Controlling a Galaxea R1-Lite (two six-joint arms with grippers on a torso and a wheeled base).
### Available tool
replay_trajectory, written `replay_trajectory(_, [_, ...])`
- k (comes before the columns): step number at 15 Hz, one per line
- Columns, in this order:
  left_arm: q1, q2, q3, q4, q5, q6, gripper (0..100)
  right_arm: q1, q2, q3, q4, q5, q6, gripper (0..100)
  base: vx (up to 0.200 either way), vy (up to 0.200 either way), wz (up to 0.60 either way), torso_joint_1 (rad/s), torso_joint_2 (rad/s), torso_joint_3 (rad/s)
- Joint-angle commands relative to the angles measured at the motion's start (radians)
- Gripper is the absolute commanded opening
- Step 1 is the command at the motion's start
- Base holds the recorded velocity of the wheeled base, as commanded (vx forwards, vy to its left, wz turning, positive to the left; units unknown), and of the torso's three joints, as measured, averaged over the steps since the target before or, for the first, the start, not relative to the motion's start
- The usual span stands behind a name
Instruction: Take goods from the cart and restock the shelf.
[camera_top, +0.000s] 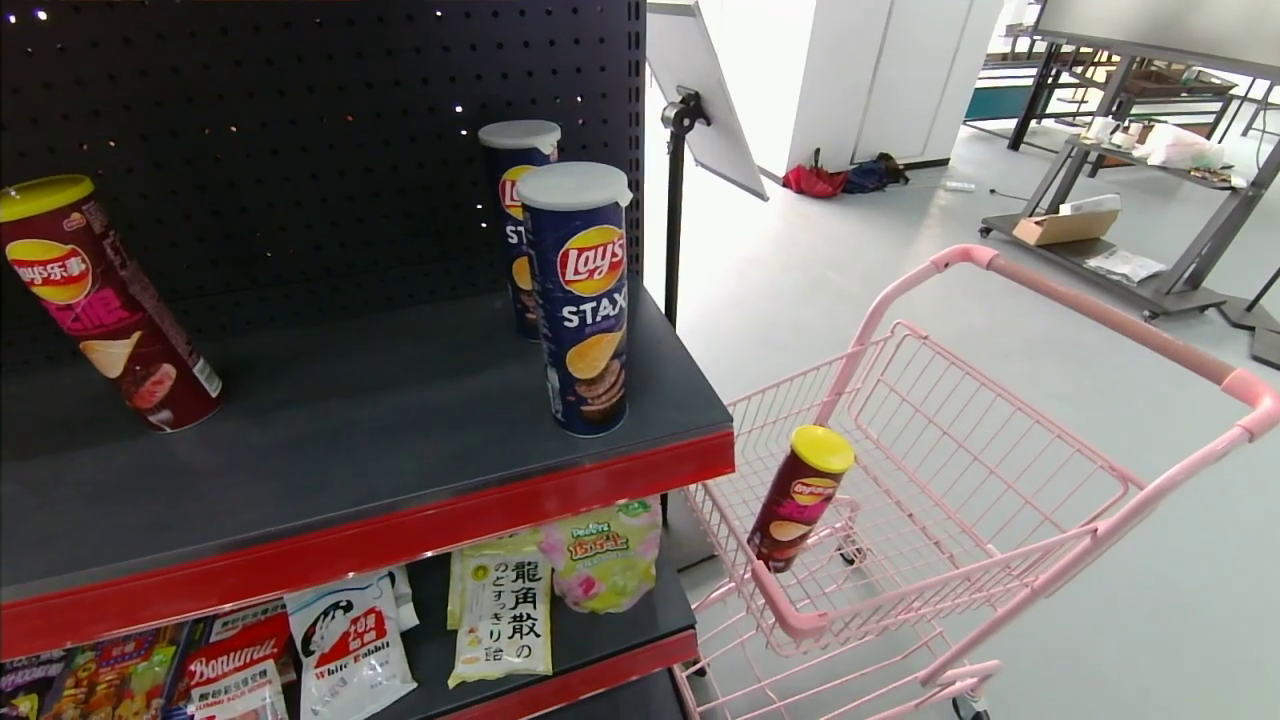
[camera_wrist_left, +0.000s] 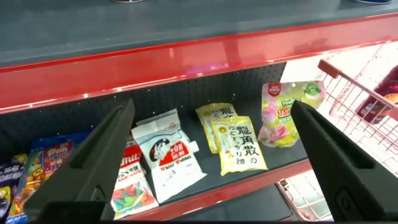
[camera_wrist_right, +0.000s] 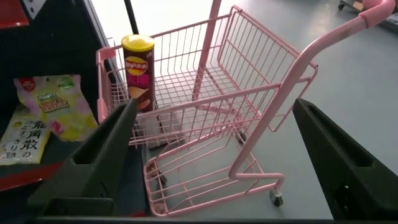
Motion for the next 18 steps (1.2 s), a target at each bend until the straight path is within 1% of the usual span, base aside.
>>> replay_trajectory(1, [0.000, 0.001, 0.000, 0.000, 0.000, 0.000, 100, 0.003, 0.002, 0.000, 0.000, 0.001, -0.003, 100, 0.000, 0.000, 0.00, 0.000, 0.00, 0.000])
replay_trajectory(3, [0.000, 0.001, 0.000, 0.000, 0.000, 0.000, 100, 0.003, 0.023, -0.002, 0.003, 0.001, -0.006, 100, 0.000, 0.000, 0.00, 0.000, 0.00, 0.000])
replay_trajectory(4, [0.000, 0.001, 0.000, 0.000, -0.001, 0.001, 100, 0.027, 0.186, -0.169, -0.011, 0.051, 0.015, 100, 0.000, 0.000, 0.00, 0.000, 0.00, 0.000])
replay_trajectory(5, [0.000, 0.001, 0.000, 0.000, -0.001, 0.000, 100, 0.032, 0.467, -0.411, -0.015, 0.056, 0.142, 100, 0.000, 0.000, 0.00, 0.000, 0.00, 0.000])
replay_trajectory(6, [0.000, 0.001, 0.000, 0.000, -0.001, 0.000, 100, 0.032, 0.467, -0.411, -0.015, 0.056, 0.142, 100, 0.000, 0.000, 0.00, 0.000, 0.00, 0.000])
replay_trajectory(7, [0.000, 0.001, 0.000, 0.000, -0.001, 0.000, 100, 0.055, 0.856, -0.689, -0.064, 0.056, 0.257, 100, 0.000, 0.000, 0.00, 0.000, 0.00, 0.000])
replay_trajectory(8, [0.000, 0.001, 0.000, 0.000, 0.000, 0.000, 100, 0.101, 1.014, -0.664, -0.175, 0.059, 0.242, 100, 0.000, 0.000, 0.00, 0.000, 0.00, 0.000])
replay_trajectory(9, [0.000, 0.001, 0.000, 0.000, -0.001, 0.001, 100, 0.147, 1.142, -0.611, -0.325, 0.062, 0.251, 100, 0.000, 0.000, 0.00, 0.000, 0.00, 0.000])
replay_trajectory(10, [0.000, 0.001, 0.000, 0.000, 0.000, 0.001, 100, 0.170, 1.309, -0.541, -0.517, 0.064, 0.253, 100, 0.000, 0.000, 0.00, 0.000, 0.00, 0.000])
replay_trajectory(11, [0.000, 0.001, 0.000, 0.000, 0.000, 0.001, 100, 0.196, 1.438, -0.494, -0.663, 0.062, 0.248, 100, 0.000, 0.000, 0.00, 0.000, 0.00, 0.000])
replay_trajectory(12, [0.000, 0.001, 0.000, 0.000, 0.000, 0.001, 100, 0.240, 1.554, -0.460, -0.782, 0.059, 0.247, 100, 0.000, 0.000, 0.00, 0.000, 0.00, 0.000])
replay_trajectory(14, [0.000, 0.001, 0.000, 0.000, 0.000, 0.001, 100, 0.268, 1.775, -0.442, -0.980, 0.055, 0.239, 100, 0.000, 0.000, 0.00, 0.000, 0.00, 0.000])
replay_trajectory(16, [0.000, 0.001, 0.000, 0.000, 0.000, 0.001, 100, 0.274, 1.880, -0.440, -1.063, 0.053, 0.234, 100, 0.000, 0.000, 0.00, 0.000, 0.00, 0.000])
replay_trajectory(17, [0.000, 0.001, 0.000, 0.000, 0.000, 0.001, 100, 0.303, 1.949, -0.440, -1.123, 0.053, 0.236, 100, 0.000, 0.000, 0.00, 0.000, 0.00, 0.000])
replay_trajectory(18, [0.000, 0.001, 0.000, 0.000, 0.002, 0.001, 100, 0.326, 1.964, -0.433, -1.134, 0.051, 0.238, 100, 0.000, 0.000, 0.00, 0.000, 0.00, 0.000])
